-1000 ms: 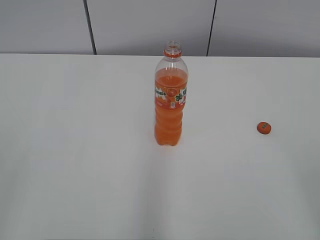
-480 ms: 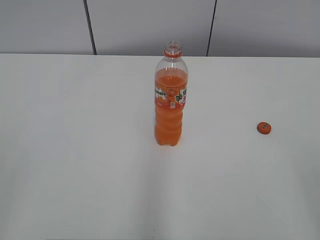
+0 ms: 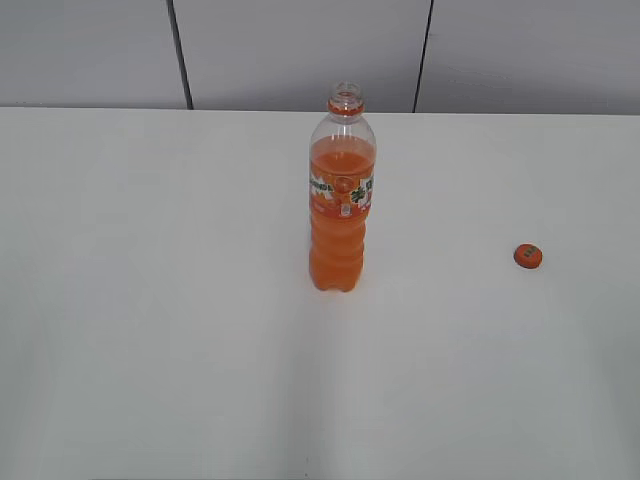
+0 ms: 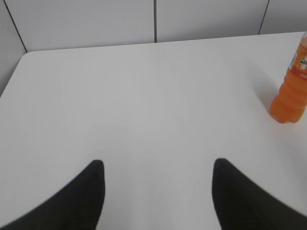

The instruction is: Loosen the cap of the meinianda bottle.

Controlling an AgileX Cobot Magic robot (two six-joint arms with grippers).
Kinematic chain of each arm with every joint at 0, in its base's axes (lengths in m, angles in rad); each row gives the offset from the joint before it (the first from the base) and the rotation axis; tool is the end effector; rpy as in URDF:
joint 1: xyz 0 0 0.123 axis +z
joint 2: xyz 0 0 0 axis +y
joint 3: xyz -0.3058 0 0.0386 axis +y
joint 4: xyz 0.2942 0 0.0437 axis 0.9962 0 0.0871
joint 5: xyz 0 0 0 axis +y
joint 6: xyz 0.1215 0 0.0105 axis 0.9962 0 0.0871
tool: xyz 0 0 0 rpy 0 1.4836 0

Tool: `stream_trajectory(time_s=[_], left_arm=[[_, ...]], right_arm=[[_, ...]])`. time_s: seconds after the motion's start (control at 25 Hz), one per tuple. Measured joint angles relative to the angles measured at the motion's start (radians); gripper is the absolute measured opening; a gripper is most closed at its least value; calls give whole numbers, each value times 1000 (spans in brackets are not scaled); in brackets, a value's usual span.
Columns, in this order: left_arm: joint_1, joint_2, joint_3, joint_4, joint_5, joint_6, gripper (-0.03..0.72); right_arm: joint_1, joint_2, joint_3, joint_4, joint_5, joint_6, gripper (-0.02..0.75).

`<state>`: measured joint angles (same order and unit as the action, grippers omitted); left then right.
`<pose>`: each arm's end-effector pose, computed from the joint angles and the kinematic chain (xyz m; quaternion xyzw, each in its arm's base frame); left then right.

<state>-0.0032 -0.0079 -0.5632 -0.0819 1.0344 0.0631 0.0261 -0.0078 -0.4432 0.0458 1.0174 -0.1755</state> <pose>0.0309 -0.0087 0.3104 0.0299 0.8256 -0.0240 0.5630 0.0476 0.0060 0.2705 -0.0858 0.8502 -0.0159 0.5192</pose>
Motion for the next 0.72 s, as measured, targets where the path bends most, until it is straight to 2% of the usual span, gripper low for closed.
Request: stream_trajectory(time_s=[0.72], left_arm=[[0, 0, 0, 0, 0, 0, 436]], right_arm=[[0, 0, 0, 0, 0, 1, 508]])
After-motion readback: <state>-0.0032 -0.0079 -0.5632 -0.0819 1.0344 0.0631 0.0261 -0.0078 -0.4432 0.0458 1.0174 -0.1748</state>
